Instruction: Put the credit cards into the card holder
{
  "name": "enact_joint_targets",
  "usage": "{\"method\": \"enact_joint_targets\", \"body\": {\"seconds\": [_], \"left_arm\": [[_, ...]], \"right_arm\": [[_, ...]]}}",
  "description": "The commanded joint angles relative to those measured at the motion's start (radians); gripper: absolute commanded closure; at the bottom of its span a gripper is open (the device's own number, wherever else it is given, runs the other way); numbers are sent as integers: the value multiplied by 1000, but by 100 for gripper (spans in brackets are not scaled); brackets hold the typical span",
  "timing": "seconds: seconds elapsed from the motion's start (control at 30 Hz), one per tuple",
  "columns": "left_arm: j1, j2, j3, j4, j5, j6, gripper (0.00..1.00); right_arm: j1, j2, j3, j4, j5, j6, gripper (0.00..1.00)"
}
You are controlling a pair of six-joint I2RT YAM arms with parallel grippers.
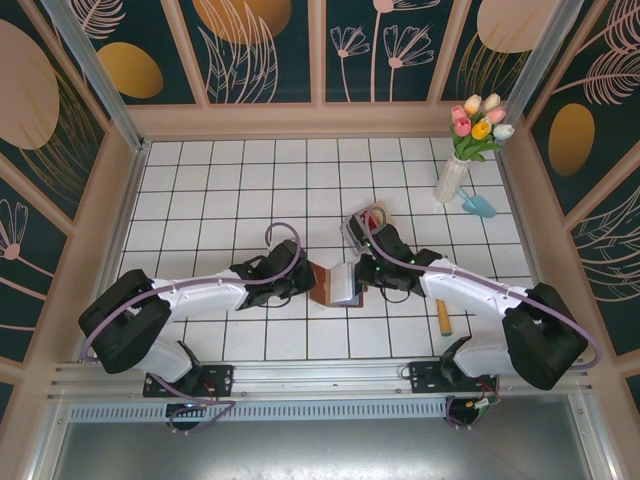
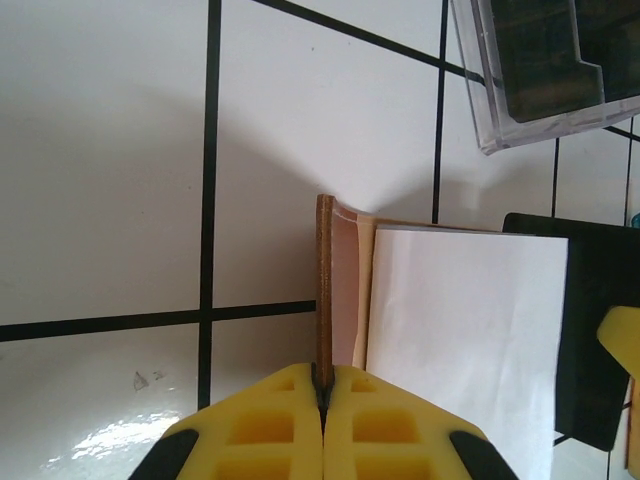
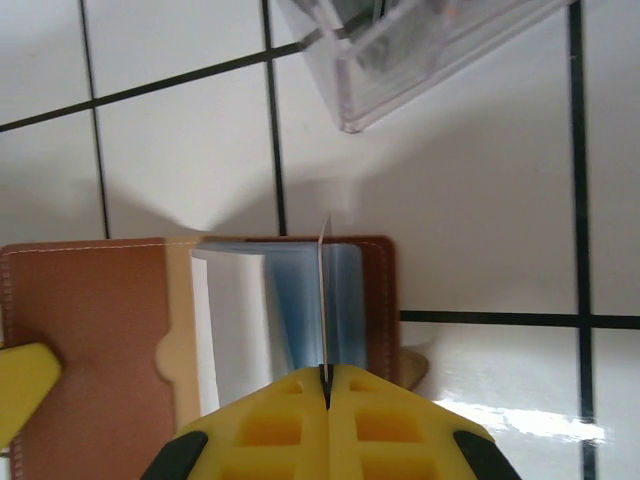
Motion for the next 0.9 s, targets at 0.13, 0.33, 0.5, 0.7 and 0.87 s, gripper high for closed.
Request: {"method": "enact_joint_targets", "body": {"seconds": [0.13, 0.33, 0.5, 0.7, 0.87], "left_arm": [[5, 18, -30, 39, -3, -24, 98], [4, 13, -34, 50, -7, -29, 98], [4, 26, -53, 83, -2, -42, 98], [4, 45, -79, 201, 29, -92, 99], [4, 49, -118, 265, 30, -140, 97]], "right_arm": [[6, -33, 29, 82, -88, 18, 100], [9, -26, 77, -37, 35, 32, 100], [6, -31, 57, 101, -156, -11, 99], [35, 76, 60, 204, -248, 29, 99], [41, 133, 40, 217, -177, 76, 99]]}}
